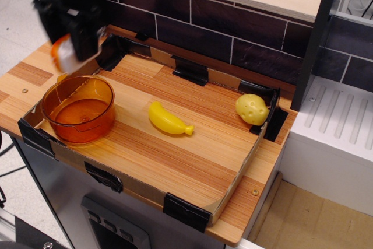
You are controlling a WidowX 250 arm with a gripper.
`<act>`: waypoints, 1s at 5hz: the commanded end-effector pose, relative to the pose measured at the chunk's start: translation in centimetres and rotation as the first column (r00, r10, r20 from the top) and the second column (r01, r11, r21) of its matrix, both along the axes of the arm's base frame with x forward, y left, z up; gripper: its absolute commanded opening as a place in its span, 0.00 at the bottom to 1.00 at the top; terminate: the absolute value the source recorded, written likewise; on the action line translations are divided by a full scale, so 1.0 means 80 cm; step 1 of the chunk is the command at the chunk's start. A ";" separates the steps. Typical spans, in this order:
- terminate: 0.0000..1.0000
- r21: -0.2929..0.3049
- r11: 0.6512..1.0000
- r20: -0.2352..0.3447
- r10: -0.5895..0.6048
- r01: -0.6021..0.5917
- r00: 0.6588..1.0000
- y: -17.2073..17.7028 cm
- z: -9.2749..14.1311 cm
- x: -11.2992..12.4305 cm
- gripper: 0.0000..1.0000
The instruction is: Take sushi out of pot
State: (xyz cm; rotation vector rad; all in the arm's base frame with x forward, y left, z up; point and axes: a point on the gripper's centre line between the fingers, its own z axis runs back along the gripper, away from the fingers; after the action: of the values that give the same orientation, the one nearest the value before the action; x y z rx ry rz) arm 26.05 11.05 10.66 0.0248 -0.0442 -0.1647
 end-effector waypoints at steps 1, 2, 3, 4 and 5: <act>0.00 0.059 0.902 0.081 -0.431 0.427 0.899 -0.058 -0.002 0.054 0.00; 0.00 0.049 0.836 0.075 -0.548 0.546 0.833 -0.081 -0.017 0.074 0.00; 0.00 0.036 0.814 0.059 -0.581 0.580 0.812 -0.097 -0.034 0.088 0.00; 0.00 0.013 0.819 0.067 -0.573 0.574 0.817 -0.106 -0.054 0.097 0.00; 0.00 -0.013 0.814 0.080 -0.578 0.580 0.812 -0.115 -0.072 0.095 0.00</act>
State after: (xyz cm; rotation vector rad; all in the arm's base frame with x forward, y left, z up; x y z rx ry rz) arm 34.11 2.03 3.48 -0.0426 -0.0958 -0.7666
